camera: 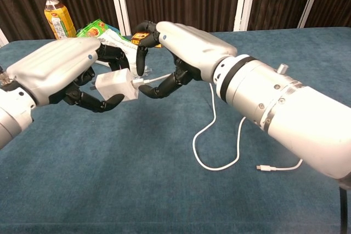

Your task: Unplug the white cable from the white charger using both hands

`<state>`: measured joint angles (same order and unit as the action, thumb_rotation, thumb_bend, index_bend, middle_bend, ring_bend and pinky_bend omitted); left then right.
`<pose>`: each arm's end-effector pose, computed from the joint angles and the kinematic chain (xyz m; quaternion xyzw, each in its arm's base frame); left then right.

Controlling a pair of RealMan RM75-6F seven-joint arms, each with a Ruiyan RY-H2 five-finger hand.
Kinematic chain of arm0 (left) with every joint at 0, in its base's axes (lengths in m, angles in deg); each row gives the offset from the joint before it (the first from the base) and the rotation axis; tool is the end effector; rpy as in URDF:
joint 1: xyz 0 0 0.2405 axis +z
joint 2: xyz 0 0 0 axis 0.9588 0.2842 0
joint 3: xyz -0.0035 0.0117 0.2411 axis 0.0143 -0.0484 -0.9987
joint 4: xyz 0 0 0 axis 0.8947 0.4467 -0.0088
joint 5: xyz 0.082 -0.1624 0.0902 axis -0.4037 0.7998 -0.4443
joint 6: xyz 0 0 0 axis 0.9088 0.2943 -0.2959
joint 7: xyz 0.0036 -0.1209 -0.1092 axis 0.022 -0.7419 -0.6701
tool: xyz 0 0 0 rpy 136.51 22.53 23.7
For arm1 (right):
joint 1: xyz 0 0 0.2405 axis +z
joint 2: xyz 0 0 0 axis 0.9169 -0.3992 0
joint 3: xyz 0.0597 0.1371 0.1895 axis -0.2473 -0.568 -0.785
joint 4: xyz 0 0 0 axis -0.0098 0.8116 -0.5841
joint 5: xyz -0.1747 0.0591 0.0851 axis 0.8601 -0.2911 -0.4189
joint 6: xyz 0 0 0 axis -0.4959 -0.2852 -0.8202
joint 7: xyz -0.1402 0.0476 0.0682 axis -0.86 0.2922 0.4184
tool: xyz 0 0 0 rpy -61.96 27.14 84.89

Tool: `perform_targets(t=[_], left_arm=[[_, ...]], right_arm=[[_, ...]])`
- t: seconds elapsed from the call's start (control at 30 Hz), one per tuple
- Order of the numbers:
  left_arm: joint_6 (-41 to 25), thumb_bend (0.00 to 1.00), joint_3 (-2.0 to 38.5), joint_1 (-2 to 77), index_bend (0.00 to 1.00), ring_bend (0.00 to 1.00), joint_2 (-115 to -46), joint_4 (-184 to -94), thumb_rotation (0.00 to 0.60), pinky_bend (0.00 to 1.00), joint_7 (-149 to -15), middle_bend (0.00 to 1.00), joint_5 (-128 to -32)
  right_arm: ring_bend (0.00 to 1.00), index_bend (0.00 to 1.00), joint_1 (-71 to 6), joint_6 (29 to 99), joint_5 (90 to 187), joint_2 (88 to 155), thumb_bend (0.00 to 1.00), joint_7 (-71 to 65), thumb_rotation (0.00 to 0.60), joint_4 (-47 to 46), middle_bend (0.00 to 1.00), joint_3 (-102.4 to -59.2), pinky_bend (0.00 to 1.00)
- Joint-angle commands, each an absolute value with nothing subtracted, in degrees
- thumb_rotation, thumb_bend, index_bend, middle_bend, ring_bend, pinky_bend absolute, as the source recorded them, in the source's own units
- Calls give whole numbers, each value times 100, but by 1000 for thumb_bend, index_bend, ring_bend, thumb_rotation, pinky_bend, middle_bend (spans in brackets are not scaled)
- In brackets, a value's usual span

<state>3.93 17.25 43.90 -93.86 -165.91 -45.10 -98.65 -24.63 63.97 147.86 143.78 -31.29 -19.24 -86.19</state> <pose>-0.0837 0.2604 -0.0066 -0.6971 -0.3026 -0.4723 0.4466 -0.0100 -0.2897 -0.0522 0.7025 -0.3707 0.5186 0.3164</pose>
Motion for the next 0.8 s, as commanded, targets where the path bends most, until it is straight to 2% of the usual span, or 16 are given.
perform_targets(t=[0.03,0.8], left_arm=[[402,581,1733,4400,718,1000,-9369,-16596,600,1000,-4525,779,-9868],[437,591,1677,4454,718,1000,-9307,-16700,600,1000,-4567,779,-10039]], right_arm=[[0,627,-2441,6418,14776,14414,436,-3162,600,-1886,142,-8609,0],[0,675,-2314,6517,14697,14608,475,-3130,600,-1792,163,-8627,0]])
